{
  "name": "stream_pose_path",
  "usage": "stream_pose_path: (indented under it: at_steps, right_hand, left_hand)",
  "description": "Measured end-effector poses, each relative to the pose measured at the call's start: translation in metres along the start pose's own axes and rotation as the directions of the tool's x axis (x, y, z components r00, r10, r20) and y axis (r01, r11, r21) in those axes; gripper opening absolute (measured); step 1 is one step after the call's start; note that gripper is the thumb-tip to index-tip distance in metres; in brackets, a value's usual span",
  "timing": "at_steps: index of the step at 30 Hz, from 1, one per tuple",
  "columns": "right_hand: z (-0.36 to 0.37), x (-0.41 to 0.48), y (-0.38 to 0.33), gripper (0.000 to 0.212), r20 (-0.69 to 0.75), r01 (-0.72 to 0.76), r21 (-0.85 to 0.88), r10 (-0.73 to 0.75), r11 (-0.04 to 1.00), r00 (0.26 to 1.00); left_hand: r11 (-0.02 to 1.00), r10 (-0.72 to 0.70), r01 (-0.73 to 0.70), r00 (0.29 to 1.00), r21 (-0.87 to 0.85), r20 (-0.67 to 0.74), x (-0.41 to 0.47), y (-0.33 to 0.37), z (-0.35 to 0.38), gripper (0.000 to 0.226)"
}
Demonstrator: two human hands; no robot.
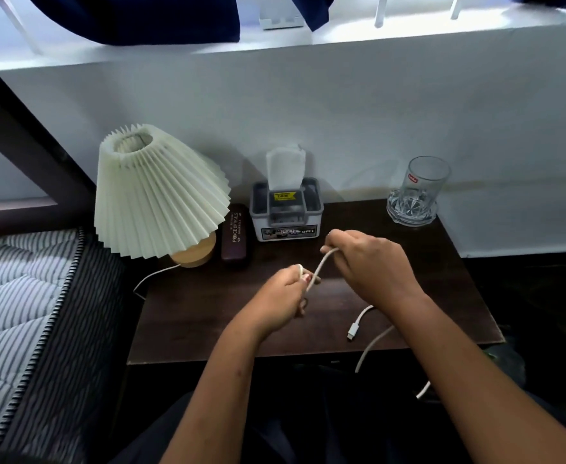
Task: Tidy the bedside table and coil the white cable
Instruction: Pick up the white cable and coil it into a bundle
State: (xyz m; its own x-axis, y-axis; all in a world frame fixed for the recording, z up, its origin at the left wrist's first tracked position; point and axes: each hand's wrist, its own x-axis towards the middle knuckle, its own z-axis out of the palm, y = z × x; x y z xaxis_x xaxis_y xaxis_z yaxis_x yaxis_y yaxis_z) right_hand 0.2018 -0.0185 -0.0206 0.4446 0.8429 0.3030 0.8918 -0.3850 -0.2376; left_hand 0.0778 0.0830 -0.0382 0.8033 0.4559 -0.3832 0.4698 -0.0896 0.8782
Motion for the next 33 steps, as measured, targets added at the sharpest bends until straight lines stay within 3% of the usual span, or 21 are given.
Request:
stream_pose_path:
  at_steps: [4,7,9,12,15,18,20,23,25,29,31,33]
  right_hand:
    - [0.002,0.003,0.009,0.026,-0.018,-0.088,-0.018,0.088,0.996,0.996]
    - [0.009,0.008,0.009,0.026,0.036,-0.147,-0.012,0.148,0.989,0.988]
    - [0.012,0.010,0.006,0.025,0.099,-0.170,0.031,0.166,0.985,0.981]
    - [0.015,0.007,-0.002,0.024,0.208,-0.183,0.084,0.162,0.979,0.965]
    - [0.021,0.002,-0.011,0.025,0.305,-0.134,0.050,0.112,0.990,0.946]
    - [0.029,-0.004,-0.019,0.020,0.379,-0.076,0.011,0.067,0.997,0.923]
    - [0.033,-0.007,-0.026,0.019,0.438,-0.016,0.007,0.011,1.000,0.899]
    - [0.033,-0.008,-0.035,0.018,0.460,0.065,0.025,-0.069,0.998,0.885]
    - [0.031,-0.007,-0.038,0.017,0.437,0.105,0.013,-0.100,0.994,0.894]
    - [0.020,-0.001,-0.031,0.018,0.321,0.125,-0.040,-0.106,0.991,0.941]
    - [0.016,0.002,-0.027,0.020,0.268,0.137,-0.042,-0.121,0.990,0.956]
    - [0.014,0.002,-0.027,0.020,0.207,0.163,-0.028,-0.154,0.986,0.966]
  left_hand:
    - [0.956,0.026,0.053,0.964,-0.287,0.265,-0.009,0.016,0.002,0.048]
    - [0.894,0.113,0.110,0.882,-0.435,0.457,-0.014,0.024,0.004,0.050]
    - [0.825,0.197,0.128,0.848,-0.551,0.492,-0.015,0.026,0.005,0.052]
    - [0.617,0.346,0.084,0.864,-0.783,0.365,-0.012,0.026,0.004,0.054]
    - [0.408,0.400,-0.022,0.903,-0.913,0.157,-0.011,0.028,0.001,0.052]
    - [0.357,0.307,-0.217,0.946,-0.908,-0.105,-0.007,0.029,-0.004,0.053]
    - [0.375,0.221,-0.334,0.938,-0.865,-0.267,-0.003,0.027,-0.009,0.049]
    - [0.437,0.158,-0.482,0.873,-0.760,-0.462,0.004,0.020,-0.019,0.049]
    - [0.557,0.157,-0.518,0.833,-0.650,-0.530,0.008,0.012,-0.027,0.052]
    - [0.902,0.182,-0.370,0.792,-0.221,-0.583,0.015,0.001,-0.030,0.061]
    - [0.952,0.276,-0.305,0.796,0.036,-0.539,0.015,0.000,-0.022,0.064]
    - [0.957,0.267,-0.178,0.848,0.229,-0.458,0.012,0.004,-0.015,0.066]
